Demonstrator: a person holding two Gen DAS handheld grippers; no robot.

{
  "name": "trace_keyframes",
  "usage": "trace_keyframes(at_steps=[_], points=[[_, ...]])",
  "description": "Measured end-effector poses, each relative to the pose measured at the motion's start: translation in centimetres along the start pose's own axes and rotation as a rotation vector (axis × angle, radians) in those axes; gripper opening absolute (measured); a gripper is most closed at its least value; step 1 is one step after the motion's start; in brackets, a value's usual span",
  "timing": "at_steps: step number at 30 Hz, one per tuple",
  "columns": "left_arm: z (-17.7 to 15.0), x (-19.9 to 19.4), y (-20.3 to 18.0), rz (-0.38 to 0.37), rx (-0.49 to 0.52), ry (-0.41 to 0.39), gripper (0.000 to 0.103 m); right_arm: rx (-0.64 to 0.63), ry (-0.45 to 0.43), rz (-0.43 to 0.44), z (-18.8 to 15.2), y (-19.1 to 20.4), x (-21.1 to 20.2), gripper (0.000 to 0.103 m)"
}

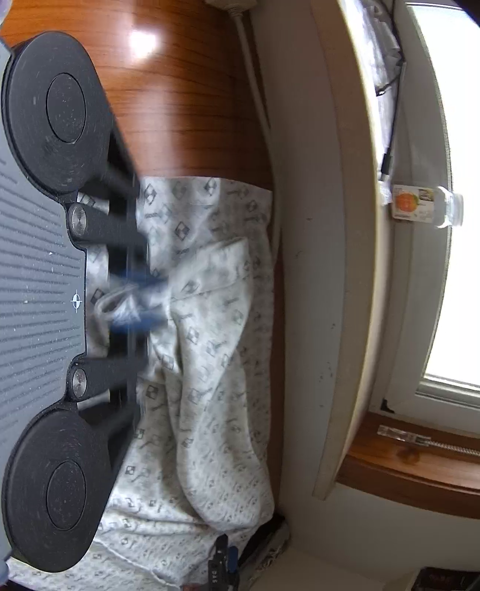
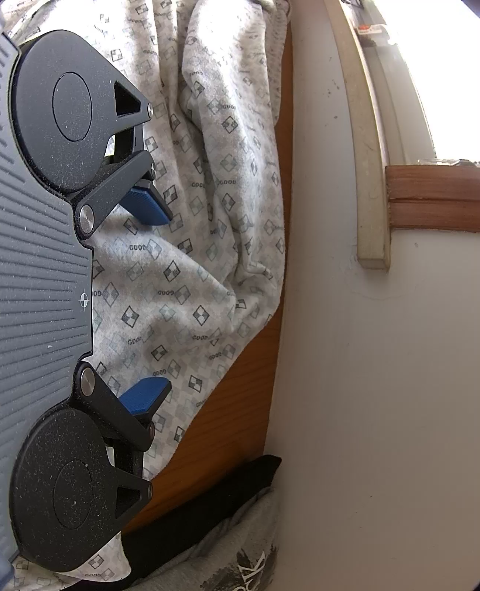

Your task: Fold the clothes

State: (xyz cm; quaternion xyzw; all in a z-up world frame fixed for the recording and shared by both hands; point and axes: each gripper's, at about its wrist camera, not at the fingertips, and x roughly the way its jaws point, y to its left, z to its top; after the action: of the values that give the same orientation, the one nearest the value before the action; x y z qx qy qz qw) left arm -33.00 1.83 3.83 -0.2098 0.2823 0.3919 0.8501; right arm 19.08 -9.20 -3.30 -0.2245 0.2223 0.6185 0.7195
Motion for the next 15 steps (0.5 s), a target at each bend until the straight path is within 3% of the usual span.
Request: trace_keyframes(at_steps=[3, 7, 9, 12, 13, 15], points=[[0.6, -1.9, 0.1, -0.010, 0.001, -0.042, 0.005, 0.001, -0.001, 0.001, 0.0, -0.1, 0.0, 0.088], [2.2, -7.2, 1.4, -0.043, -0.037, -0.124, 0.005, 0.003, -0.004, 0.003, 0.0, -0.2, 0.0, 0.088], [2.6, -9.0, 2.3, -0.057, -0.054, -0.122, 0.005, 0.007, -0.009, 0.003, 0.0, -0.3, -0.1, 0.088], [1.9, -9.1, 2.7, -0.013, -0.026, -0.069, 0.006, 0.013, -0.012, 0.004, 0.0, -0.4, -0.1, 0.089], [1.5, -8.6, 2.8, 0.002, -0.016, -0.037, 0.009, 0.014, -0.012, 0.005, 0.0, -0.4, -0.1, 0.089], [0.5, -7.8, 2.8, 0.043, -0.005, -0.013, 0.025, 0.015, -0.010, 0.007, 0.0, -0.4, -0.1, 0.089]])
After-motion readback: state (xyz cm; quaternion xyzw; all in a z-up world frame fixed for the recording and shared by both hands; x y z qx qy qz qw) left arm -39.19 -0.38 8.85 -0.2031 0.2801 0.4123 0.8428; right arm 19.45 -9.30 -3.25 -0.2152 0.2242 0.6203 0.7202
